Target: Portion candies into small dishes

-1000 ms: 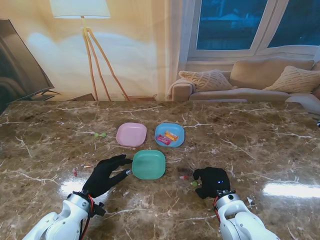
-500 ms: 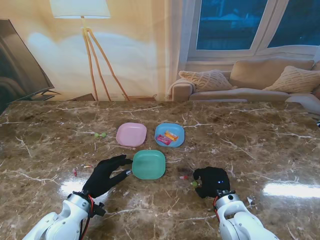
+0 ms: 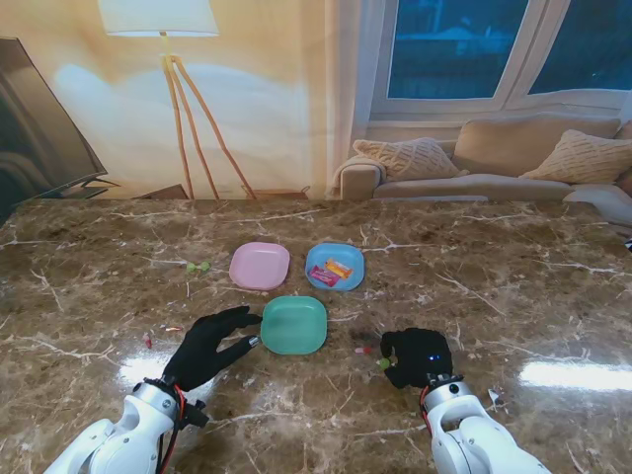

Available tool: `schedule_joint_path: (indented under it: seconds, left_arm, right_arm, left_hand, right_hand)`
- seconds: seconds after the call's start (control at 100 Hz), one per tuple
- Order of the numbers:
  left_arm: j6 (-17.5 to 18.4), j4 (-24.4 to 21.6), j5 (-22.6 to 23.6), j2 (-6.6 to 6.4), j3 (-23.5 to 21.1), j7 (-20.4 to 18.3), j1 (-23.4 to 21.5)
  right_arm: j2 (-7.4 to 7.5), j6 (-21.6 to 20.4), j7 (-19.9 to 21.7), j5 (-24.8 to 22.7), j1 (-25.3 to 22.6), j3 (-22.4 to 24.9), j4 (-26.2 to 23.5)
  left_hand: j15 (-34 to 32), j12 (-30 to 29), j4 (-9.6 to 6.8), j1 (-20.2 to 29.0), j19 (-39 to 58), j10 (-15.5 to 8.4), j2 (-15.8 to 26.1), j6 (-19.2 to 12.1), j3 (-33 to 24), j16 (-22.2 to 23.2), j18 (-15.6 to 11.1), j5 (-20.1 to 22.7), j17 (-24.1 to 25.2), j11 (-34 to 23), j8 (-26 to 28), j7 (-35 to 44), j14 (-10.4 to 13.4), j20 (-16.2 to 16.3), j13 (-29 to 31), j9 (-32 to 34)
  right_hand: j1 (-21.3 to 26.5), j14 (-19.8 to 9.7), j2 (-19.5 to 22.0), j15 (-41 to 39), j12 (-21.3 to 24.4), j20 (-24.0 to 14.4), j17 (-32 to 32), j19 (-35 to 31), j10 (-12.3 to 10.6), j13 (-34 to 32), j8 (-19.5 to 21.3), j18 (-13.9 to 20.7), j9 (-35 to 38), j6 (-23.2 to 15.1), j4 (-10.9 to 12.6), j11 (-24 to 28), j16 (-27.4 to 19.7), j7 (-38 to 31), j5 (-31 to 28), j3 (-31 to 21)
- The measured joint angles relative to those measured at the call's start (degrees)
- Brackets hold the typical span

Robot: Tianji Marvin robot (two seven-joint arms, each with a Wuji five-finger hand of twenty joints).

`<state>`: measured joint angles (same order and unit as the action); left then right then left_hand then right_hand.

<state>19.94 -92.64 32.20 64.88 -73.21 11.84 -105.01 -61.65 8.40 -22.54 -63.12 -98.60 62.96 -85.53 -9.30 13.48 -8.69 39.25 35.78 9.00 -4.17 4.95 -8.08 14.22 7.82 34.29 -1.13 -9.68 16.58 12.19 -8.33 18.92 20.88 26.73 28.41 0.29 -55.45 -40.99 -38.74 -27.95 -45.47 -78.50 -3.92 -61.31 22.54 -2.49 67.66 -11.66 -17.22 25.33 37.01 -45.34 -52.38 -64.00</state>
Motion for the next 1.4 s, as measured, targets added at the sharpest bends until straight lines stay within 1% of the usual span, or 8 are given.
schedule_joint_path:
  seconds: [0.04, 0.13, 0.43, 0.6, 0.78, 0.88, 1.06, 1.4]
  left_arm:
    - [0.0, 0.0, 0.0, 0.0, -0.01, -0.04, 0.0]
    - [0.02, -0.01, -0.07, -0.02, -0.02, -0.28, 0.0]
    - [0.03, -0.1, -0.1, -0.05, -0.11, -0.5, -0.07]
    - [0.05, -0.12, -0.1, -0.06, -0.13, -0.51, -0.07]
    - [0.06, -0.13, -0.1, -0.06, -0.16, -0.51, -0.08]
    - [0.05, -0.19, -0.1, -0.06, -0.23, -0.51, -0.16]
    - [0.05, -0.26, -0.1, -0.06, -0.37, -0.56, -0.32]
    - [0.06, -0.27, -0.12, -0.07, -0.34, -0.54, -0.34]
  right_arm:
    - [0.0, -0.04, -0.26, 0.01, 0.08, -0.08, 0.1]
    - [0.0, -0.06, -0.62, 0.0, 0.25, -0.26, 0.23]
    - [-0.01, -0.19, -0.58, -0.07, 0.38, -0.4, 0.3]
    - [0.04, -0.18, -0.25, -0.14, 0.58, -0.69, 0.3]
    - [0.04, -0.37, 0.15, -0.01, 0.85, -0.95, 0.43]
    - [0.07, -0.43, 0.5, -0.01, 0.99, -1.1, 0.37]
    - [0.07, -0.2, 0.55, -0.18, 0.98, -1.19, 0.26]
    - [0.0, -0.3, 0.01, 0.3, 1.02, -1.08, 0.47]
  left_hand:
    - [0.0, 0.0, 0.0, 0.0, 0.0, 0.0, 0.0, 0.0, 0.0, 0.0, 0.0, 0.0, 0.01, 0.0, 0.0, 0.0, 0.0, 0.0, 0.0, 0.0]
    - [0.0, 0.0, 0.0, 0.0, -0.01, 0.0, 0.0, 0.0, 0.0, 0.0, 0.0, 0.0, 0.02, 0.0, 0.0, 0.0, 0.0, -0.01, 0.0, 0.0]
    - [0.0, 0.0, 0.0, 0.0, -0.02, 0.0, 0.0, 0.0, 0.0, 0.0, 0.0, 0.0, 0.04, 0.0, 0.0, 0.0, 0.0, -0.54, 0.0, 0.0]
    - [0.0, 0.0, 0.0, 0.0, -0.02, 0.0, 0.0, 0.0, 0.08, 0.0, 0.0, 0.0, 0.16, 0.0, 0.0, 0.0, 0.0, -0.55, 0.0, 0.0]
    - [0.01, 0.0, 0.0, 0.0, -0.12, 0.0, 0.0, 0.0, 0.09, 0.0, 0.0, 0.0, 0.23, 0.0, 0.0, 0.0, 0.0, -0.56, 0.0, 0.0]
    - [0.01, 0.0, 0.0, 0.0, -0.2, 0.0, 0.0, 0.0, 0.1, 0.0, 0.0, 0.0, 0.23, 0.0, 0.0, 0.0, 0.0, -0.56, 0.0, 0.0]
    - [0.02, 0.0, 0.0, 0.0, -0.24, 0.0, 0.0, 0.0, 0.1, 0.0, 0.0, 0.0, 0.24, 0.0, 0.01, 0.0, 0.0, -0.57, 0.0, 0.0]
    - [0.06, 0.0, 0.0, 0.0, -0.35, 0.0, 0.0, 0.0, 0.1, 0.0, 0.0, 0.0, 0.24, 0.0, 0.01, 0.0, 0.0, -0.57, 0.0, 0.0]
  right_hand:
    - [1.17, 0.01, -0.03, -0.14, -0.07, 0.0, -0.22, -0.08, -0.31, -0.6, -2.29, -0.04, 1.16, -1.23, -1.44, 0.03, 0.01, -3.21, 0.0, 0.61]
    - [1.86, -0.11, -0.07, -0.08, -0.07, -0.01, -0.65, -0.14, -0.62, -0.59, -4.16, -0.04, 1.76, -1.8, -1.5, 0.03, 0.02, -5.28, 0.0, 1.52]
    - [2.04, -0.11, -0.01, 0.07, -0.07, -0.01, -0.67, -0.77, -0.66, -0.58, -5.37, -0.04, 2.36, -1.75, -1.37, -0.03, 0.03, -4.53, 0.0, 1.49]
    - [1.83, -0.11, 1.15, 0.24, -0.07, -0.01, 0.0, -0.77, -0.66, -0.52, -5.3, -0.1, 1.61, -0.42, -1.21, -0.77, 0.03, -0.57, 0.06, 1.46]
    - [1.83, -0.11, 2.99, 0.27, -0.07, -0.01, 0.41, -0.77, -0.66, -0.51, -4.74, -0.25, 1.61, -0.39, -1.19, -0.76, 0.03, -0.48, 0.22, 1.47]
    - [2.22, -0.1, 3.52, 0.28, -0.07, -0.53, 0.43, -0.77, -0.66, -0.51, -7.82, -0.27, 1.68, -0.41, -1.26, -0.12, 0.03, -4.0, 0.87, 1.56]
    - [2.87, -0.1, 3.6, 0.22, -0.07, -0.56, -0.6, -0.87, -0.66, -0.64, -8.78, -0.29, 2.58, -0.42, -1.42, -0.7, 0.03, -4.73, 0.91, 1.76]
    - [3.56, -0.05, 2.95, -2.05, 0.64, -0.58, -4.89, -5.0, -0.69, -5.81, -12.51, -0.5, 7.41, -0.42, -1.57, 0.77, 0.53, -5.48, -1.9, 2.33]
